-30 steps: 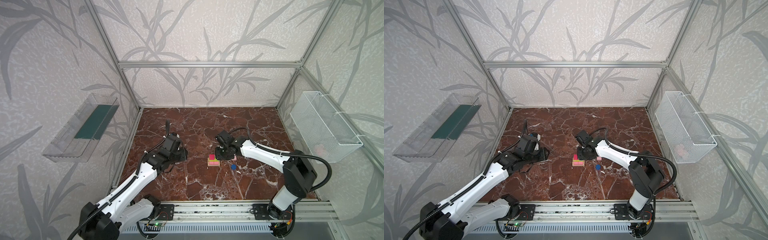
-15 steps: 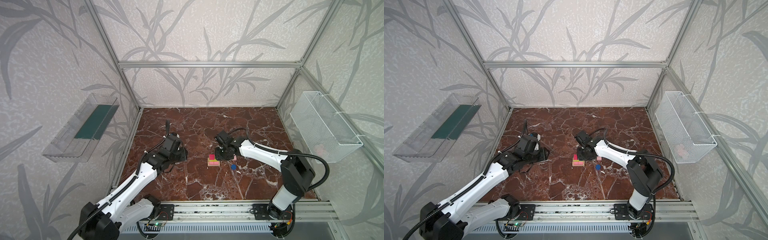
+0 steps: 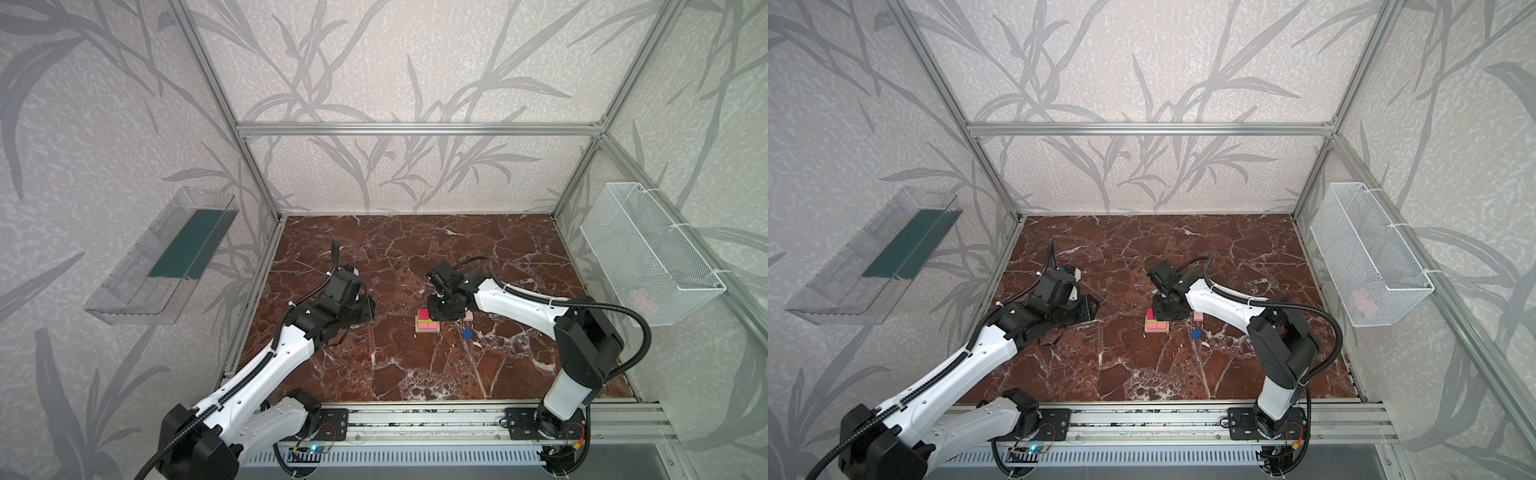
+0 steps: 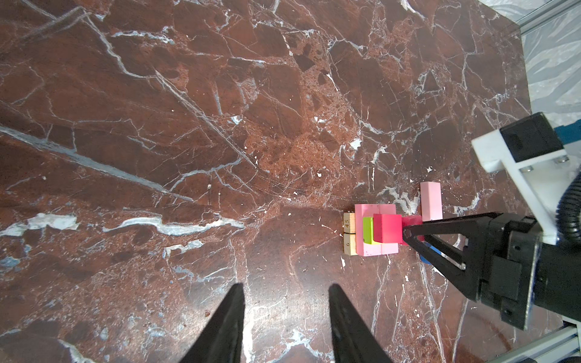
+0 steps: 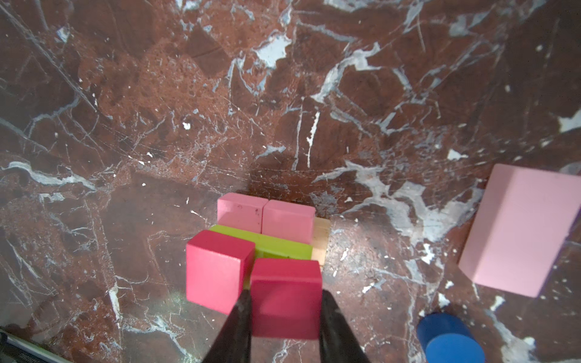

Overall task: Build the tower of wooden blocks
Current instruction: 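Lower the magenta cube beside the other one on the lime-green block, open right gripper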

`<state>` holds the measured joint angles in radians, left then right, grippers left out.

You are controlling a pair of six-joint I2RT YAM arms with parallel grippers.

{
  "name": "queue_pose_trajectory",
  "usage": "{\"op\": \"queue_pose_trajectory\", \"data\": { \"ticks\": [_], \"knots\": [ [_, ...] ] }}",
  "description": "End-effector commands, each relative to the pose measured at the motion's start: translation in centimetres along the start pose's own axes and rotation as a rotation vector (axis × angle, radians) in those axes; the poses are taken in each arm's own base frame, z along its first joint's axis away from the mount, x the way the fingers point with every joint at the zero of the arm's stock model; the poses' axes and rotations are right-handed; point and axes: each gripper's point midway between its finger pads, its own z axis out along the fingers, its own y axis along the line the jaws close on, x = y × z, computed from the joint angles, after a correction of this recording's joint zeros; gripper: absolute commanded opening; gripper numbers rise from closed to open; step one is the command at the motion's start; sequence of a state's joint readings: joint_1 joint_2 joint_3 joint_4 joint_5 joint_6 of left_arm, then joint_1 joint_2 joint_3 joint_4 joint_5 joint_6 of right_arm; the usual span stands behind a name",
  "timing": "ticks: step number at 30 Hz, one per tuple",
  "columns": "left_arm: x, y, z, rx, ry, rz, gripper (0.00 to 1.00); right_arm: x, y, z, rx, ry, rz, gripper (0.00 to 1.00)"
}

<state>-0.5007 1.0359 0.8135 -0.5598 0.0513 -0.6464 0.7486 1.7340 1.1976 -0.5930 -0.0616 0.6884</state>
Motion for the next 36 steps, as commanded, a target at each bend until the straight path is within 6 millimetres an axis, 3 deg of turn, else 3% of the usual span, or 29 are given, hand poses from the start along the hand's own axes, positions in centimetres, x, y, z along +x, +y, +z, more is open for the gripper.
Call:
{"op": "queue_pose_trajectory", "data": {
  "ticks": [1, 36],
  "knots": [
    [0.09, 0.18, 0.27, -0.006, 0.0, 0.002, 0.43, -0.73, 0.48, -0.17, -0.009, -0.011, 0.013, 0.3],
    [0.2, 0.25, 0.27, -0.007, 0.001, 0.002, 0.43, -0.89, 0.66, -0.33, -0.013, -0.013, 0.013, 0.38]
  ]
}}
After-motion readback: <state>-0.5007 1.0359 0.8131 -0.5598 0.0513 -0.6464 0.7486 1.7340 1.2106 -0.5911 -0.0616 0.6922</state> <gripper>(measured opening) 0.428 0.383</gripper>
